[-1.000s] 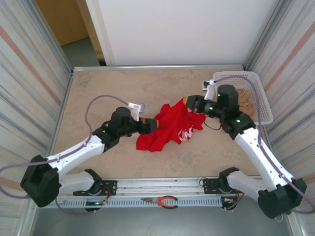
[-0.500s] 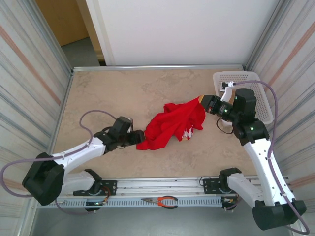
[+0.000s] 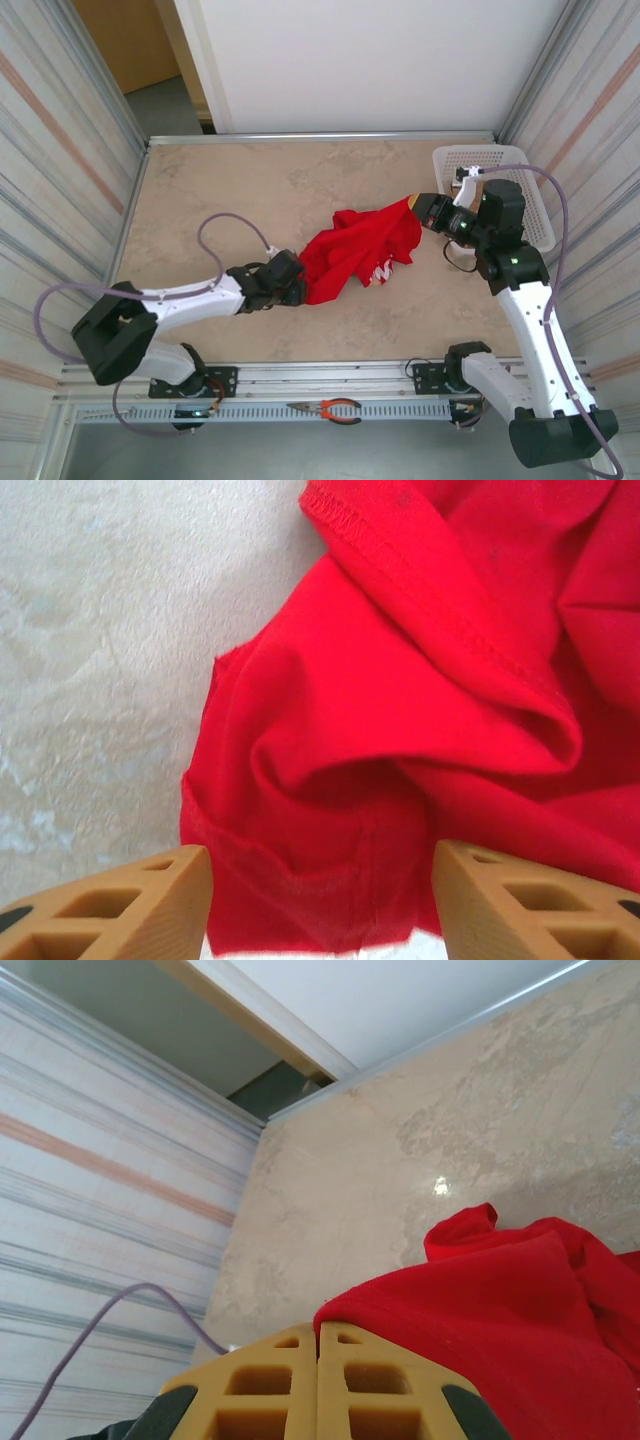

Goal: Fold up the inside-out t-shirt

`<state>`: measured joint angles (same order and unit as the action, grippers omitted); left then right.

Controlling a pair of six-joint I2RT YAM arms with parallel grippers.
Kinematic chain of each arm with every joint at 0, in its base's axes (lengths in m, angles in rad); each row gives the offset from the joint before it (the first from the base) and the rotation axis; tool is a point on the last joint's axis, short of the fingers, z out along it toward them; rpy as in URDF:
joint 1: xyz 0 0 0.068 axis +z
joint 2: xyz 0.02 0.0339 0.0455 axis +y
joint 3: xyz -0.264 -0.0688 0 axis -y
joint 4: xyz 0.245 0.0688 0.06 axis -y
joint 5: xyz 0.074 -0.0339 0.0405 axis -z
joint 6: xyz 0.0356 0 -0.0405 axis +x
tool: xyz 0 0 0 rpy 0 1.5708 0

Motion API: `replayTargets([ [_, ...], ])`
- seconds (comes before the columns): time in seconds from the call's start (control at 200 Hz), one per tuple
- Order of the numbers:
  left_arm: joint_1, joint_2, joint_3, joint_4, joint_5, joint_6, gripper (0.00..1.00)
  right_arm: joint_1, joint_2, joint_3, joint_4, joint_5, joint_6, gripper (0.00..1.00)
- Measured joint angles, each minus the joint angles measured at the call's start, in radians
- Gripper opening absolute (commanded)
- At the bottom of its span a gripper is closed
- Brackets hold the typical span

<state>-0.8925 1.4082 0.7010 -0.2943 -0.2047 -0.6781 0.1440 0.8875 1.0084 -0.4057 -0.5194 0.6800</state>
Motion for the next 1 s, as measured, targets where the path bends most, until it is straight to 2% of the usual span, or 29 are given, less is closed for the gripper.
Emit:
replayTargets([
  [0.035,0.0,0.028,0.02,-0.001,-0.006,0.011,0.49,-0.001,0.0,0.0,0.0,-0.002,0.0,0.0],
  [0.135,0.001,0.092,0.08,-0.011,-0.029,0.048,0.0,-0.01,0.001,0.004,-0.001,-0.006,0.0,0.0],
  [0.235,0.019,0.104,0.122,-0.041,-0.05,0.082,0.0,-0.053,0.014,0.03,-0.01,-0.021,0.0,0.0],
  [0.326,0.082,0.056,0.137,-0.061,-0.052,0.119,0.0,-0.13,0.046,0.08,-0.011,-0.051,0.001,0.0],
  [0.471,0.28,-0.132,0.173,-0.097,-0.021,0.179,0.0,-0.285,0.101,0.156,0.01,-0.117,0.037,0.0],
  [0.581,0.449,-0.275,0.23,-0.098,0.046,0.204,0.0,-0.357,0.131,0.193,0.043,-0.161,0.076,0.0],
  [0.711,0.566,-0.37,0.292,-0.094,0.142,0.217,0.0,-0.369,0.151,0.206,0.09,-0.198,0.122,0.0],
  [1.002,0.67,-0.336,0.428,-0.1,0.301,0.238,0.0,-0.367,0.216,0.268,0.155,-0.248,0.2,0.0],
])
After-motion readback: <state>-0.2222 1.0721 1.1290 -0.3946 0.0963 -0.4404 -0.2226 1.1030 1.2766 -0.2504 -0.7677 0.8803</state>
